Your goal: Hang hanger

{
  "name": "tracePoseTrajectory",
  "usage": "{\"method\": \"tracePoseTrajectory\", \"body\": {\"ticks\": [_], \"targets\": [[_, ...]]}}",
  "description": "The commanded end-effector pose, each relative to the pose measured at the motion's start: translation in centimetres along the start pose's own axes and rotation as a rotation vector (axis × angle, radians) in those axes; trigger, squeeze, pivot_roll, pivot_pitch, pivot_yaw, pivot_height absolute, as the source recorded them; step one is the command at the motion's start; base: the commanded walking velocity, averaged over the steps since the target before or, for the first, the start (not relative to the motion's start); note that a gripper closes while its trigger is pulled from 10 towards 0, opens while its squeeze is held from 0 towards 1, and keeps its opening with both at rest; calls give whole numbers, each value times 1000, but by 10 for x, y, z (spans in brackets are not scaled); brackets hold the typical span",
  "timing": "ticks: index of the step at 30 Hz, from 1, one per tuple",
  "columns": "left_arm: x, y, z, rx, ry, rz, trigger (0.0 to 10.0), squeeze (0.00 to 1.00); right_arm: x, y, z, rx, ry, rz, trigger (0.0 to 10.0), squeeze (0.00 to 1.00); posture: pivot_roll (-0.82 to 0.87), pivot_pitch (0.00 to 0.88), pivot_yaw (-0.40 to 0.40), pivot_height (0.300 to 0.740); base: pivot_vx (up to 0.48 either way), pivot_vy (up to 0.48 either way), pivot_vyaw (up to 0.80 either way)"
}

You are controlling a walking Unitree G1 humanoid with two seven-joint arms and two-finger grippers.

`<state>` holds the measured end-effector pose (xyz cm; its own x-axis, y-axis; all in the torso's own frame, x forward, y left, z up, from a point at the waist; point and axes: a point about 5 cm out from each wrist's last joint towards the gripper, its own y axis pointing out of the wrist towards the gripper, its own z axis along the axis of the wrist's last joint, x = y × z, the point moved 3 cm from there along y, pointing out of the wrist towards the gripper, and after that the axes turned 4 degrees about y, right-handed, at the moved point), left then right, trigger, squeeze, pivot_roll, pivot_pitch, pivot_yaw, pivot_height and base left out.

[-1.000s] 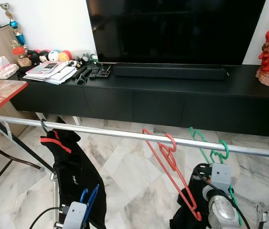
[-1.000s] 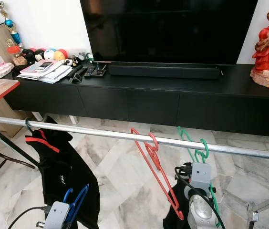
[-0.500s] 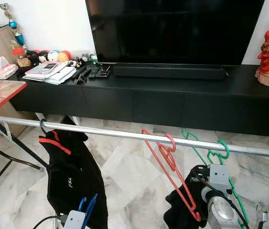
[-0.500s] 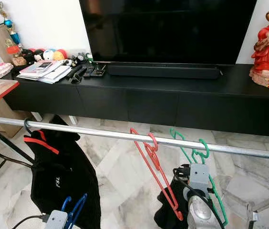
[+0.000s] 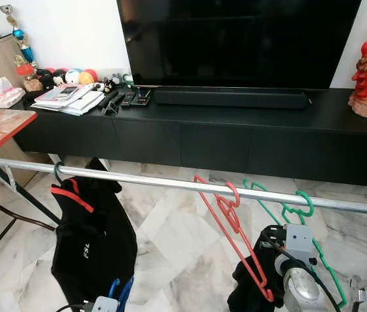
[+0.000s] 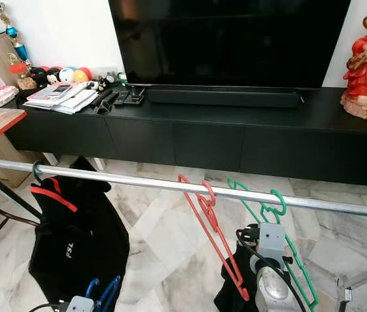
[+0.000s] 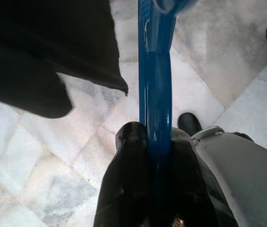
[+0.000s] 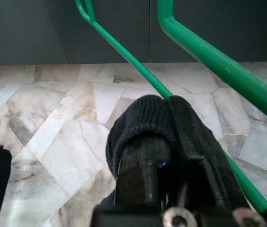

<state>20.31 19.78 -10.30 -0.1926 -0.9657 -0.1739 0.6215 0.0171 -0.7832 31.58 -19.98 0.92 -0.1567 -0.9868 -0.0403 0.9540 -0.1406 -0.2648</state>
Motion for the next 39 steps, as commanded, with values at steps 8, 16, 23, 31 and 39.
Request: {"method": "tracePoseTrajectory", "body": {"ticks": [8,16,23,31,39], "targets": [[0,-3,-14,-33,28,-6,10000,0,-1,0,3,13,2,2,10000,0,-29,28,77,740,0,0,0],[0,-4,-17,-42,26,-9,10000,0,-1,1,4,17,2,2,10000,0,-30,30,76,740,0,0,0],[-1,-6,-25,-74,8,2,10000,0,-1,1,4,17,3,1,10000,0,-29,30,76,740,0,0,0],[-8,-8,-33,-110,-114,50,10000,0,-2,1,4,17,4,4,10000,0,-27,30,70,740,0,0,0],[-13,-8,-35,-121,-293,90,10000,0,-1,2,5,16,1,7,10000,0,-28,31,61,740,0,0,0]]}}
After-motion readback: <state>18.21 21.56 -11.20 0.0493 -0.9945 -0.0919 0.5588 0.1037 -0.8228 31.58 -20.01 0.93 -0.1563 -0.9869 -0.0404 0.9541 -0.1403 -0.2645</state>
